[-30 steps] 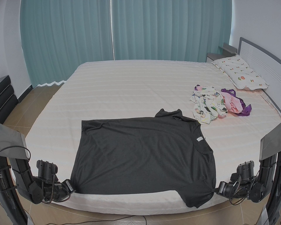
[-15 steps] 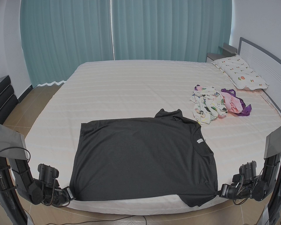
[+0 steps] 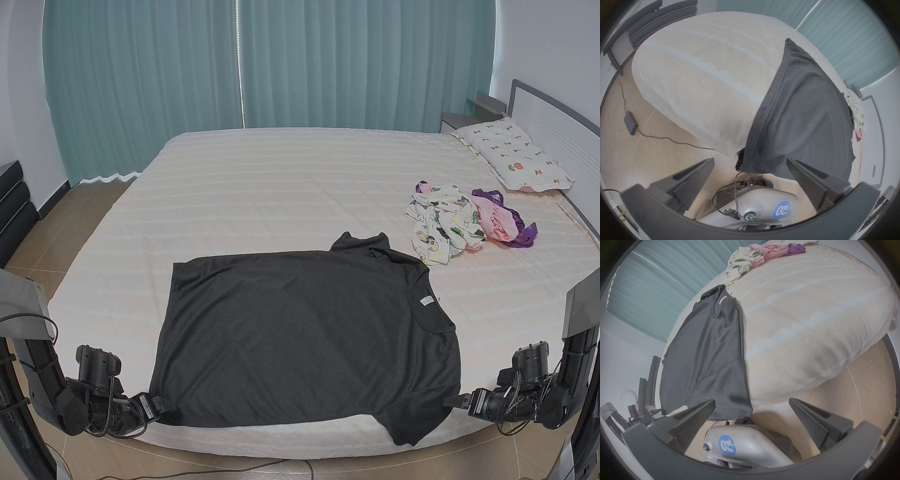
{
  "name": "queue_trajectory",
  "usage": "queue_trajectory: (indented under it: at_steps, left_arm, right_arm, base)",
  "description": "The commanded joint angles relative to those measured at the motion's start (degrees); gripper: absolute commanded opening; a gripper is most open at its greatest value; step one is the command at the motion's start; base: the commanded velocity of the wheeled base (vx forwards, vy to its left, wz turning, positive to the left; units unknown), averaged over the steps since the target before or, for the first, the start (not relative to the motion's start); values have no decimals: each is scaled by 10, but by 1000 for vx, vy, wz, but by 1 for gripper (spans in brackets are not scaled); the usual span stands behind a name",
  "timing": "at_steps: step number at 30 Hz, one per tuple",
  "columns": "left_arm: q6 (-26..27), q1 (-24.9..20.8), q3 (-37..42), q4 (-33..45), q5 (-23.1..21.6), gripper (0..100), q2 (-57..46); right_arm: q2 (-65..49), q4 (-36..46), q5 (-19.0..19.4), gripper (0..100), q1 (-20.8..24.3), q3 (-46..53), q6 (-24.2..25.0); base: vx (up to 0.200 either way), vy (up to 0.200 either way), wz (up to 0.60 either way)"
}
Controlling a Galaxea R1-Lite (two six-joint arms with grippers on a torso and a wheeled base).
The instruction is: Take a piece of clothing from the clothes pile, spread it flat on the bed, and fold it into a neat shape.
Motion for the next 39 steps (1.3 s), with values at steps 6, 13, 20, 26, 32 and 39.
queue_trajectory:
  at_steps: [6, 13, 20, 26, 32, 39]
  left_arm:
    - [-8, 27, -14, 2, -37, 100, -94]
    - [-76, 32, -45, -4, -37, 100, -95]
    - [-96, 32, -48, -4, -41, 100, -94]
    - [-96, 32, -49, -5, -41, 100, -90]
    - [-99, 32, -49, -5, -42, 100, -90]
    - [-99, 30, -46, -4, -65, 100, -94]
  right_arm:
    - [-69, -19, 21, 100, -12, 9, 19]
    - [-53, -107, 22, 100, 5, 10, 94]
    - [-58, -107, 23, 100, 9, 10, 96]
    - [-59, -108, 23, 100, 9, 10, 96]
    - [-67, -110, 24, 100, 9, 9, 99]
    - [-63, -182, 21, 100, 40, 7, 156]
  base:
    - [0, 0, 0]
    - [0, 0, 0]
    - [0, 143, 0]
    - [0, 33, 0]
    - [0, 0, 0]
    - [86, 0, 0]
